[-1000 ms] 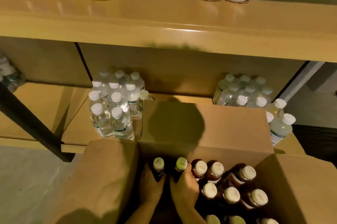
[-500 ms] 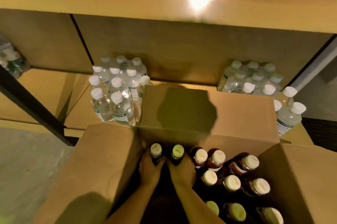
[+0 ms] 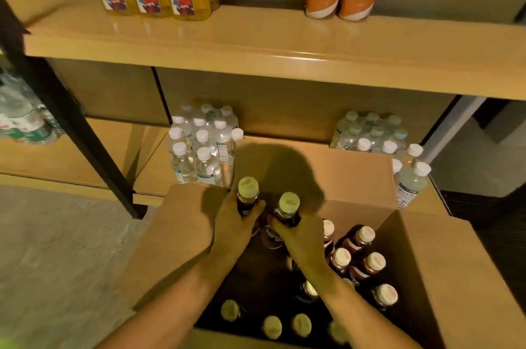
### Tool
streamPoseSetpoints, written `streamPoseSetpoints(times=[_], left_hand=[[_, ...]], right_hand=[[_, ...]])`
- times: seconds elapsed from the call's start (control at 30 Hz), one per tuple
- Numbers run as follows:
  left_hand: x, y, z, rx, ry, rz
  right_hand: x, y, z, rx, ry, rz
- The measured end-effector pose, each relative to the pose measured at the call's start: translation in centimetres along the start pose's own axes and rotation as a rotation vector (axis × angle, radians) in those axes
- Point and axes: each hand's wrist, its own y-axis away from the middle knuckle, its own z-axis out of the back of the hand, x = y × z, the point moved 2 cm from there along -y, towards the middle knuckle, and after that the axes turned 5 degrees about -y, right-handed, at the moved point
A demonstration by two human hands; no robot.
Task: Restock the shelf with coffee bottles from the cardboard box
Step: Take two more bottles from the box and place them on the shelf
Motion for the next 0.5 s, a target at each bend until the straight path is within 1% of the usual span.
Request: streamPoseSetpoints(times=[0.07, 0.13, 0.27, 0.37, 0.43, 0.5], left_hand=[[-3.7, 0.4, 2.1, -0.016, 0.032, -0.079], [-7.6, 0.8, 4.1, -0.032, 0.070, -0.153], [-15.2, 0.9, 7.7, -0.054, 0.066, -0.341], [-21.2, 1.0, 10.2, 0.062, 0.116, -0.420], [-24.5, 0.7, 11.2, 0.130, 0.098, -0.438], [-27.4, -0.1, 11.9, 0.137, 0.089, -0.501]], right_hand=[[3.9, -0.2, 1.7, -0.051, -0.048, 0.084], [7.4, -0.7, 3.2, -0.088, -0.052, 0.124], [15.5, -1.9, 6.8, -0.047, -0.116, 0.196], [21.4, -2.1, 9.7, -0.085, -0.075, 0.360], [24.3, -2.8, 10.9, -0.099, -0.023, 0.405], [26.7, -3.7, 12.3, -0.123, 0.023, 0.416]])
